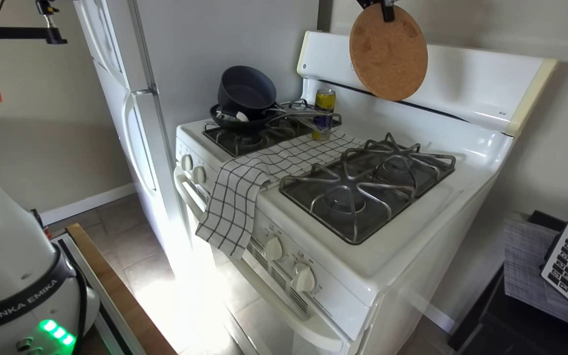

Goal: Lift the chopping board and put it on the right front plate on the stove

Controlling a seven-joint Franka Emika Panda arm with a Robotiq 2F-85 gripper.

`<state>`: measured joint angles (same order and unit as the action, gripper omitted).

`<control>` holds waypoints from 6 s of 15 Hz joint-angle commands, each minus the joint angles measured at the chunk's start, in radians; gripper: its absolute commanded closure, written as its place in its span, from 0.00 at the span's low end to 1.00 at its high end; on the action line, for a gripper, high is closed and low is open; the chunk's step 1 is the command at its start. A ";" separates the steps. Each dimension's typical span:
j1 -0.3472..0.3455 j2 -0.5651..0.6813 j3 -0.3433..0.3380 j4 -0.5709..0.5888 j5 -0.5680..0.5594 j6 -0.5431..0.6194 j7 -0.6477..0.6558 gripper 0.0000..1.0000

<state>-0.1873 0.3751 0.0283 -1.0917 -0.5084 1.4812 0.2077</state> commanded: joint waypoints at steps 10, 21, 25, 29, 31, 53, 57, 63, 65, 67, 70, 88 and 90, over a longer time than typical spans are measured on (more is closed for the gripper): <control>0.067 0.168 -0.050 0.017 -0.272 0.041 -0.047 0.96; 0.132 0.329 -0.104 0.159 -0.242 0.215 0.125 0.96; 0.166 0.406 -0.160 0.241 -0.183 0.108 0.160 0.96; 0.155 0.464 -0.141 0.295 -0.189 0.005 0.119 0.96; 0.154 0.427 -0.138 0.231 -0.203 0.045 0.141 0.86; 0.130 0.542 -0.147 0.325 -0.206 0.056 0.152 0.96; 0.128 0.558 -0.143 0.341 -0.199 0.069 0.153 0.96; 0.124 0.589 -0.138 0.369 -0.194 0.112 0.152 0.96; 0.125 0.599 -0.139 0.385 -0.194 0.119 0.151 0.96; 0.126 0.610 -0.138 0.402 -0.193 0.118 0.151 0.96; 0.126 0.622 -0.135 0.427 -0.190 0.117 0.149 0.96; 0.144 0.658 -0.131 0.451 -0.195 0.002 -0.125 0.96; 0.150 0.668 -0.142 0.456 -0.205 -0.016 -0.133 0.96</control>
<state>-0.0421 1.0034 -0.1060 -0.6812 -0.7111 1.5182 0.1101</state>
